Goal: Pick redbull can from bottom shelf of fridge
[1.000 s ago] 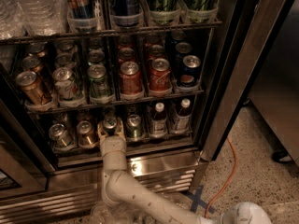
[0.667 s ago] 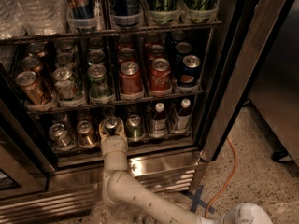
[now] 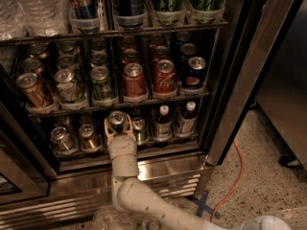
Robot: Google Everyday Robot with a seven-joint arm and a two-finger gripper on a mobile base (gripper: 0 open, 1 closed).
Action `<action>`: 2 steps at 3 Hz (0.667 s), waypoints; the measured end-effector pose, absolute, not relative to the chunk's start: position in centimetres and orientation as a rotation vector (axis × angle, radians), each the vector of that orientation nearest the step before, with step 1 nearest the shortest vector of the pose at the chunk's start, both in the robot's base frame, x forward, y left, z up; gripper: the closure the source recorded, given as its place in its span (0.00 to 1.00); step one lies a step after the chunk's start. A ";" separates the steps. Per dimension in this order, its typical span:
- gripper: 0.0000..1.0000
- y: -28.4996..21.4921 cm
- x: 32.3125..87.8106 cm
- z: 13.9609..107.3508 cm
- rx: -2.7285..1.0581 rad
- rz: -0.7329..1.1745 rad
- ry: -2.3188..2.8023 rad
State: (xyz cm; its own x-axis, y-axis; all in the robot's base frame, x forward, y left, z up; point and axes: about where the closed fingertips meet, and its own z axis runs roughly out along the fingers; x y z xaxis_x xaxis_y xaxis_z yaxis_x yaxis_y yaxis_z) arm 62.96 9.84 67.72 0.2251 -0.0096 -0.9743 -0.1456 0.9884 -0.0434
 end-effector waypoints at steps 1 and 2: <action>1.00 9.2 59.2 70.9 -0.175 0.241 1.269; 1.00 8.5 55.0 72.0 -0.258 0.407 1.257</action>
Offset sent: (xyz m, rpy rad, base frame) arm -0.1503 -0.0202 0.0506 0.1567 0.0002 0.5988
